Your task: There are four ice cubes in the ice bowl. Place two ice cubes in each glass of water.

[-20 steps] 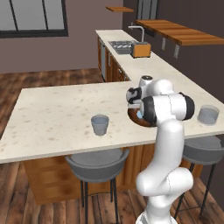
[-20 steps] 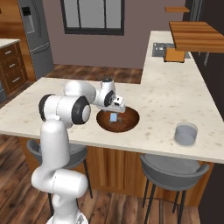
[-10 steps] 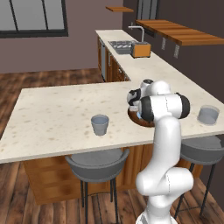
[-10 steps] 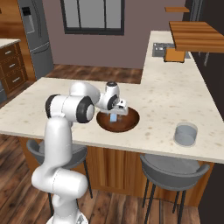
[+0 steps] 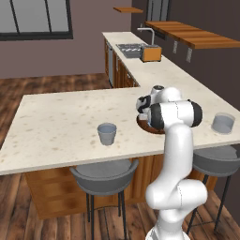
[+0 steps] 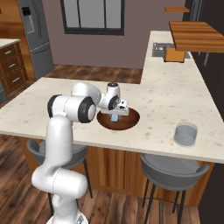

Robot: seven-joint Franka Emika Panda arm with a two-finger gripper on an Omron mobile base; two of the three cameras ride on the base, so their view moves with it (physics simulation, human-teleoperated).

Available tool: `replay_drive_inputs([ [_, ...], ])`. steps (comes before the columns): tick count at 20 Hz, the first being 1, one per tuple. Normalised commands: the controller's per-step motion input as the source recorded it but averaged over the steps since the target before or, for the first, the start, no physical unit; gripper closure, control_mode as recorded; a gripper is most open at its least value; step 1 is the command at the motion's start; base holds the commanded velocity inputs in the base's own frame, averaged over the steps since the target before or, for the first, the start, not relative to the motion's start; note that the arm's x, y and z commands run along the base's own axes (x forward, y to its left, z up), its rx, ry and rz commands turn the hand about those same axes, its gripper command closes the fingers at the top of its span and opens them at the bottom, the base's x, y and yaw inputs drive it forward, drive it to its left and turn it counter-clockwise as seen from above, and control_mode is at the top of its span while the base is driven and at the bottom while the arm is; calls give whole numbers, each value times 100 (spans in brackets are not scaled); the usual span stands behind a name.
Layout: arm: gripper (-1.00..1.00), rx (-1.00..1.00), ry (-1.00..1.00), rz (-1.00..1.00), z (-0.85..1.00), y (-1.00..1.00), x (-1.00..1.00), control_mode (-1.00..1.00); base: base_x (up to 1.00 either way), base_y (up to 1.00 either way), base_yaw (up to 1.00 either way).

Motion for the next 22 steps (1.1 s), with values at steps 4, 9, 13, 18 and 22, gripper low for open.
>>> replay_drive_inputs([
  [4, 100, 0, 0, 0, 63, 16, -14, -100, 0, 0, 0],
  [9, 100, 0, -1, 0, 100, 12, -65, -100, 0, 0, 0],
  [13, 100, 0, 2, 0, 100, 31, -100, -100, 0, 0, 0],
  [18, 100, 0, 7, 5, 56, 98, -64, -100, 0, 0, 0],
  [22, 100, 0, 5, 2, 3, 100, -25, -100, 0, 0, 0],
])
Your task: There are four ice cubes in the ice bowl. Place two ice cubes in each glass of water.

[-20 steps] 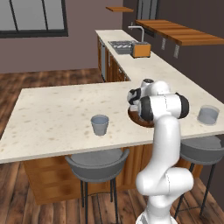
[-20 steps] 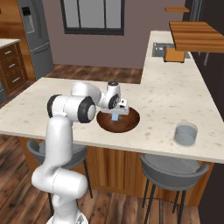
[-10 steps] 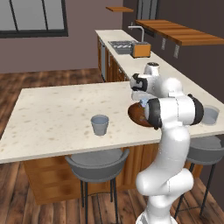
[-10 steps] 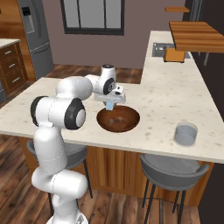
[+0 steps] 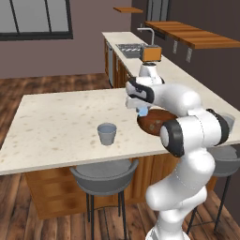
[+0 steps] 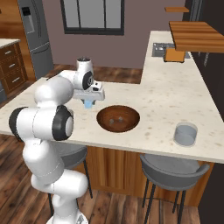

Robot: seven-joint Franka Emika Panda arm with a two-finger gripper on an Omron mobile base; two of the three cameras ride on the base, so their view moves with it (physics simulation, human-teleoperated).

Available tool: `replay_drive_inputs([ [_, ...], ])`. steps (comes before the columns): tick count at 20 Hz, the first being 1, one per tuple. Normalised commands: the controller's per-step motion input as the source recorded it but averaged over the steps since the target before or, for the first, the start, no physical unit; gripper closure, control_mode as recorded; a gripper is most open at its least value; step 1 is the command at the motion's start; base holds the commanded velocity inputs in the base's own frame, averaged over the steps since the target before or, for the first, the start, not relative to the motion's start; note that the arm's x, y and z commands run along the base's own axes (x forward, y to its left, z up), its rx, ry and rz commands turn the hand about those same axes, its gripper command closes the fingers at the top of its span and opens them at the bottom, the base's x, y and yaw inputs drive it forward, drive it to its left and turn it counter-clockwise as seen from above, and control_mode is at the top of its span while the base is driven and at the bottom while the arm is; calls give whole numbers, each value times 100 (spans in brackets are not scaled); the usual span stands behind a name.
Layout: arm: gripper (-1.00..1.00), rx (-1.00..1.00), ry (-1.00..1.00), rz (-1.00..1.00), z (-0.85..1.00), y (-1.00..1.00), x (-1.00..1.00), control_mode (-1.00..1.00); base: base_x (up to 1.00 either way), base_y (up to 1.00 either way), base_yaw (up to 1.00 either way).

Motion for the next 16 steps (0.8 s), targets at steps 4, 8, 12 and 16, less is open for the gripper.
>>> replay_drive_inputs([
  [4, 100, 0, 4, 0, -1, 100, -7, -100, 0, 0, 0],
  [8, 100, 0, 0, 0, -1, 100, 2, -100, 0, 0, 0],
  [12, 100, 0, 1, 0, -13, 100, 16, -100, 0, 0, 0],
  [16, 100, -1, 4, 0, -24, 86, 8, -100, 0, 0, 0],
])
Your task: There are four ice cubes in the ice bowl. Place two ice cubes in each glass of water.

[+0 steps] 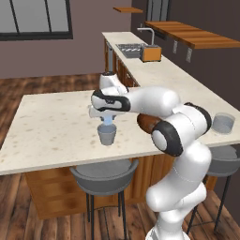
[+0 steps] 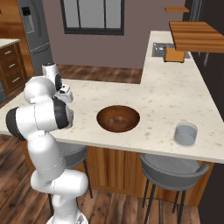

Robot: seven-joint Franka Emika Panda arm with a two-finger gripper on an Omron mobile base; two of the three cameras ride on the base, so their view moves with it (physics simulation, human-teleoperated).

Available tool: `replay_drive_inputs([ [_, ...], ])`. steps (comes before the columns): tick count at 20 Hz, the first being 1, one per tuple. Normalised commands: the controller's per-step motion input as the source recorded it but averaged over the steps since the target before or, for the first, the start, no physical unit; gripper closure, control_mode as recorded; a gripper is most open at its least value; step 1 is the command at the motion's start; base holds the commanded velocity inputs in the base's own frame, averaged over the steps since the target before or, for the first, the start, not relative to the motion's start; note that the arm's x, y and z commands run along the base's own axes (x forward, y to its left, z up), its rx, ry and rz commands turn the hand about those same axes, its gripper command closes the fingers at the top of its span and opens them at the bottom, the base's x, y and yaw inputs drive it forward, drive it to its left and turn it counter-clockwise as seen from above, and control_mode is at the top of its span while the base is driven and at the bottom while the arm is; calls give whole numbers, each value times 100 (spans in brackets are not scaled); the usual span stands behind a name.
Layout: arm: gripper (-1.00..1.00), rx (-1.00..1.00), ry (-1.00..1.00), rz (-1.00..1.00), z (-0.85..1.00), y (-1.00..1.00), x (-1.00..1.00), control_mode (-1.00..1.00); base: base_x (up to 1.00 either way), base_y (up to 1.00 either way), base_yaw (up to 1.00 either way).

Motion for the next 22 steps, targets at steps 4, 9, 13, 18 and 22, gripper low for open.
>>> replay_drive_inputs([
  [4, 100, -3, 2, 0, -11, 15, 52, -100, 0, 0, 0],
  [9, 100, 0, 1, 6, -24, -2, 17, -100, 0, 0, 0],
  [13, 100, 0, 1, 12, -35, -9, 0, -100, 0, 0, 0],
  [18, 100, 1, 0, 11, -28, -9, 0, -100, 0, 0, 0],
  [22, 100, 1, 0, 11, -28, -2, 0, -100, 0, 0, 0],
])
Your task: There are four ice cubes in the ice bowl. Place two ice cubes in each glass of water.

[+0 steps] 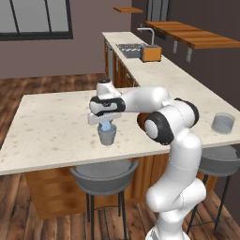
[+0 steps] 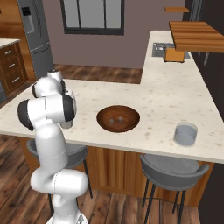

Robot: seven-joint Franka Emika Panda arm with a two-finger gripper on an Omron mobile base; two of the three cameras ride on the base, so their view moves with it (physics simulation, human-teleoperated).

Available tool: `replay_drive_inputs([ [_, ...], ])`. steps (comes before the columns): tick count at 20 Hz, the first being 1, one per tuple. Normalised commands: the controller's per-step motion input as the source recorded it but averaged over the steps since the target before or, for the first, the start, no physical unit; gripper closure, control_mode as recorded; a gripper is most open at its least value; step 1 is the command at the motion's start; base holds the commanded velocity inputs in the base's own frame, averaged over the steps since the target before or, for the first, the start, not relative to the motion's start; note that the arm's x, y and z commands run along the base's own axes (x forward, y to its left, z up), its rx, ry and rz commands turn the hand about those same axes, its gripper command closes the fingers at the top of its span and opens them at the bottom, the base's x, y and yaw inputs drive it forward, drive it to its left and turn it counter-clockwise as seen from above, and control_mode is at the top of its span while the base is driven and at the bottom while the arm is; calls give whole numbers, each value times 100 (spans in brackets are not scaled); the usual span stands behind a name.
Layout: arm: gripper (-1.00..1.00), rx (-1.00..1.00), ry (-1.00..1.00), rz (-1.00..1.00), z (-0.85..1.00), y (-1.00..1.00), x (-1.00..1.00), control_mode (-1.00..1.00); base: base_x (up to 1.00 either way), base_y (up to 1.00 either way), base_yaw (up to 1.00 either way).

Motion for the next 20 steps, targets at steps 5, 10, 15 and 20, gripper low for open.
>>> replay_drive_inputs([
  [5, 100, 4, 0, 11, -8, 0, 0, -100, 0, 0, 0],
  [10, 100, 1, 0, 10, -2, 0, 3, -100, 0, 0, 0],
  [15, 100, 0, 0, 10, -3, 0, 12, -100, 0, 0, 0],
  [20, -100, 0, 0, 3, -2, 1, 12, -100, 0, 0, 0],
])
